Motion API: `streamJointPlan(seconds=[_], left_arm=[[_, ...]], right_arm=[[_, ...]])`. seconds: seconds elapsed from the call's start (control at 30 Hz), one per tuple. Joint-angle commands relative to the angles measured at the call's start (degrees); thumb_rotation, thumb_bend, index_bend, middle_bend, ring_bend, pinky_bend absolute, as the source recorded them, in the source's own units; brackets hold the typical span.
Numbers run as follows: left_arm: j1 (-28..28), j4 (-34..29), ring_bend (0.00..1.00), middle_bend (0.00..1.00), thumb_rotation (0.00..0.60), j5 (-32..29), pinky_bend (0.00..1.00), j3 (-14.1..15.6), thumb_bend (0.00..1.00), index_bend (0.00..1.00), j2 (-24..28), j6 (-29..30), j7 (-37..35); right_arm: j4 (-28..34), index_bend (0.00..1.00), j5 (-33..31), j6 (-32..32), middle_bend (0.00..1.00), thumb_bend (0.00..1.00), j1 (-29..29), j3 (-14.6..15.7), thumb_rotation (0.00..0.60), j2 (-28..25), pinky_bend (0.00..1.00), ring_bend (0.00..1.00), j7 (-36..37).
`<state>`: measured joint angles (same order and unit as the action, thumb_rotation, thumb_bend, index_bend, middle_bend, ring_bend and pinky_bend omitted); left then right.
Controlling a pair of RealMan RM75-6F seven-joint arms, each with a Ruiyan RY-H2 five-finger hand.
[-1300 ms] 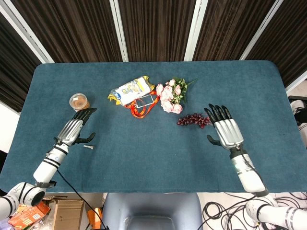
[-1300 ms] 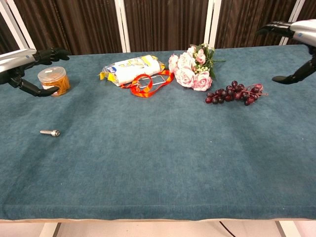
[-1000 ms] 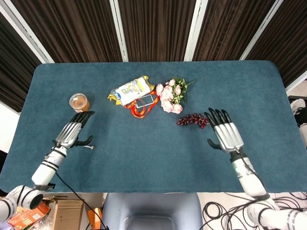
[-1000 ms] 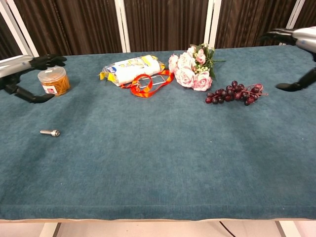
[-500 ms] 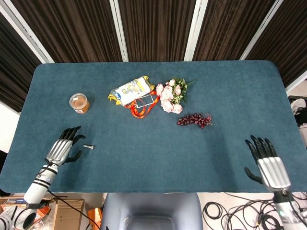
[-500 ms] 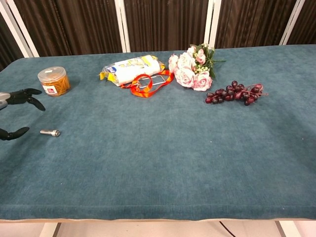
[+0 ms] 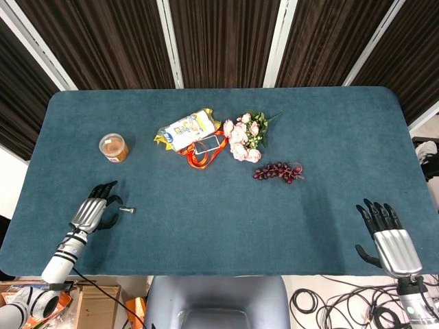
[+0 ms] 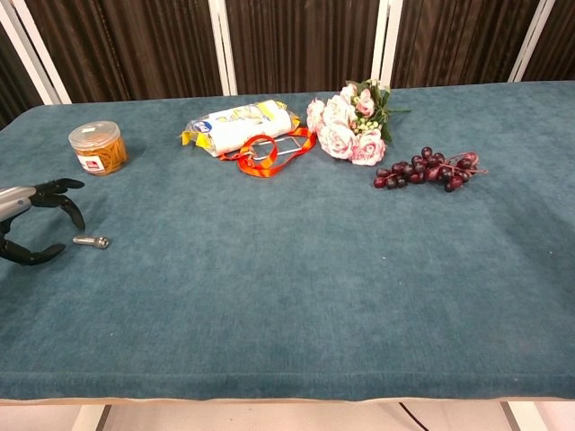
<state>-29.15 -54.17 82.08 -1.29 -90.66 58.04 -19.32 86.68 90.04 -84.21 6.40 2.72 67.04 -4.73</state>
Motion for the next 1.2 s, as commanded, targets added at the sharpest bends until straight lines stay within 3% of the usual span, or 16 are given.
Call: streamJointPlan(seconds=[0.03,0.33,0.57,1.2], left_arm=[[-0.1,1.1,0.0,0.0,0.6,-0.1,0.01,0.0,0.4,0.43,-0.8,-0.8,-0.5],[-0.4,4.3,0.0,0.02,0.6,0.4,0.01,-0.2,0.4,0.45,-2.7,-0.9,-2.2],[-0.5,5.7,0.0,0.06,0.6,0.6,0.01,-0.1,0.39,0.54,-3.4,-1.5,-2.8],[-0.6,3.7,0.0,0.09,0.6,2.0,0.01,-0.3,0.4,0.6,-1.8,0.9,-1.0]], right_arm=[[0.2,0.0,-0.2,0.3,0.0,0.21,-0.1,-0.1,0.6,-0.1,0.0,0.0,-0.1],[0.7,0.0,-0.6,1.4,0.0,0.21,-0.3,-0.3,0.6,-1.0,0.0,0.0,0.0],[0.5,0.0,-1.0,1.7,0.0,0.21,-0.7,-0.6,0.6,-1.1,0.0,0.0,0.2],[0.6,0.0,-1.3,2.6,0.0,0.21,-1.1,-1.0,0.6,-1.2,0.0,0.0,0.0]])
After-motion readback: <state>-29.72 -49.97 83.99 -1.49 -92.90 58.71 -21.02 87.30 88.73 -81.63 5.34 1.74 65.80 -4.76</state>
